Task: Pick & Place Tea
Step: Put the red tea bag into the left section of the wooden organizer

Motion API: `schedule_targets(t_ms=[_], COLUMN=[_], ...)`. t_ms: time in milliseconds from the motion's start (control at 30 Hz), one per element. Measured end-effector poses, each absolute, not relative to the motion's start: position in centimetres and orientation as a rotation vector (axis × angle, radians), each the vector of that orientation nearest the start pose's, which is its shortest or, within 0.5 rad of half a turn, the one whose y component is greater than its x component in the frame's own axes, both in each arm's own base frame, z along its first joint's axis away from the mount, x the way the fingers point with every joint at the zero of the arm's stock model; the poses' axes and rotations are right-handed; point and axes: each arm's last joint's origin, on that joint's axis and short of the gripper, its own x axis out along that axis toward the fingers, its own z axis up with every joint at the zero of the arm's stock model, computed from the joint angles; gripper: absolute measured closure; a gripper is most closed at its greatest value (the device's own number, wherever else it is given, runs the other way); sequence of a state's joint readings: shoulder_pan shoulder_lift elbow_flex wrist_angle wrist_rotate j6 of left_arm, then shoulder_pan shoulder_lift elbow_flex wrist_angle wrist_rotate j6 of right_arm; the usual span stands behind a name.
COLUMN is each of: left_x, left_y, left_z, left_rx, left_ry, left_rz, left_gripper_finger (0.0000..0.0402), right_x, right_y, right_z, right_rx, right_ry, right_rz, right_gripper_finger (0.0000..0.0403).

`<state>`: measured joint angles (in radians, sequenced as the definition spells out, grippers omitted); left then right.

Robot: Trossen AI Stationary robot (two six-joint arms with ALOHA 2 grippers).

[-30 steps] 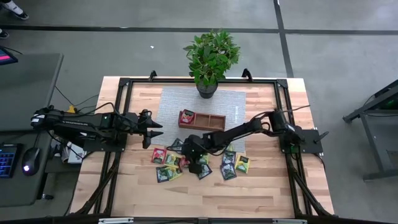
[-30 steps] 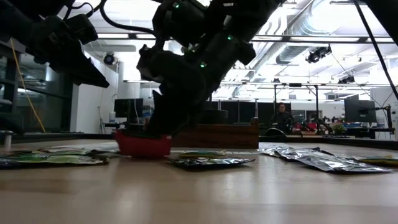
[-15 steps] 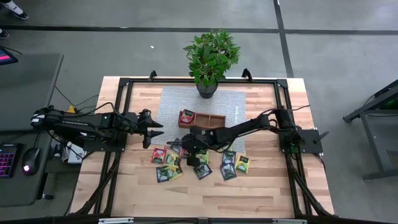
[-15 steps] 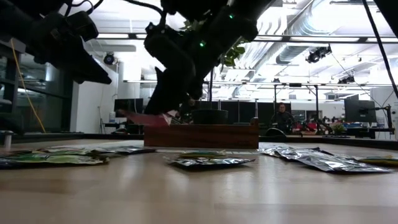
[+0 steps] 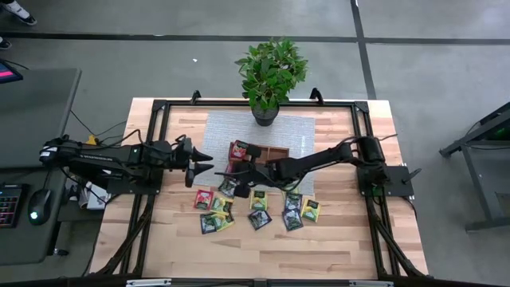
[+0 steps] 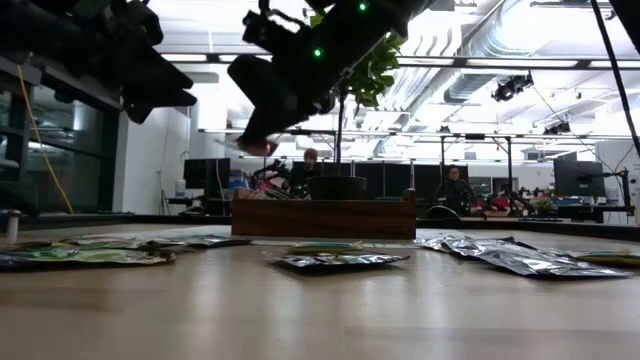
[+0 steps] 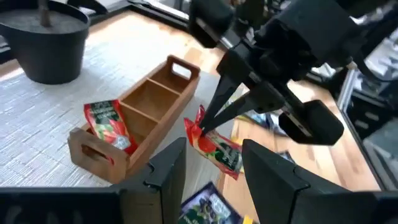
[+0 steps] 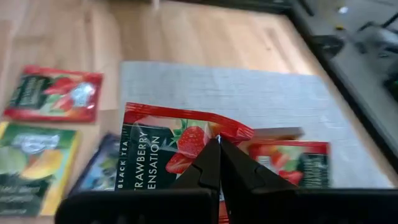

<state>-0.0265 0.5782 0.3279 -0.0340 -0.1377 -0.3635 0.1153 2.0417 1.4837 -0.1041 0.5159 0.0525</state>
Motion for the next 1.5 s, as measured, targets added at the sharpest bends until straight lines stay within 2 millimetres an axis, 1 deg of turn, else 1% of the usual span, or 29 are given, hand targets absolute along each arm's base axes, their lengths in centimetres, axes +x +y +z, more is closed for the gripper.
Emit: schedule_targets(t_ms=[200,333,467,733,1000,1167,1333,1500], left_x=[14.4,14.4,14.5,14.6,14.7,15.2,16.2,16.7], left_y=[0.2,0.3,0.4,0.5,0.5,0.5,0.5,0.5], left_z=[22.1,22.2,22.4,23.3,23.4,23.5,22.8,22.3], left_rx=[-0.314,-0.306,-0.305,-0.322,-0.35,-0.378,-0.382,-0.397], left_ry=[0.222,0.208,0.175,0.074,0.064,0.037,0.068,0.092], left_rz=[0.204,0.255,0.287,0.298,0.299,0.298,0.313,0.328], left_gripper_finger=[0.0247,0.0247,0.0247,0.0247,0.0247,0.0247,0.0247,0.0247], right_x=[45.8,45.9,45.9,45.9,45.9,46.0,46.0,46.0], right_y=[2.9,2.4,2.2,2.1,2.1,1.9,1.8,1.9], right_z=[22.2,23.2,24.2,24.3,24.5,24.6,24.6,24.6], right_rx=[-0.035,-0.028,-0.038,-0.1,-0.151,-0.153,-0.176,-0.175], right_ry=[0.423,0.334,0.272,0.277,0.278,0.272,0.276,0.277], right_rz=[-0.518,-0.619,-0.655,-0.693,-0.699,-0.696,-0.69,-0.68], right_gripper_finger=[0.0402,0.0402,0.0403,0.0403,0.0403,0.0403,0.0403,0.0403])
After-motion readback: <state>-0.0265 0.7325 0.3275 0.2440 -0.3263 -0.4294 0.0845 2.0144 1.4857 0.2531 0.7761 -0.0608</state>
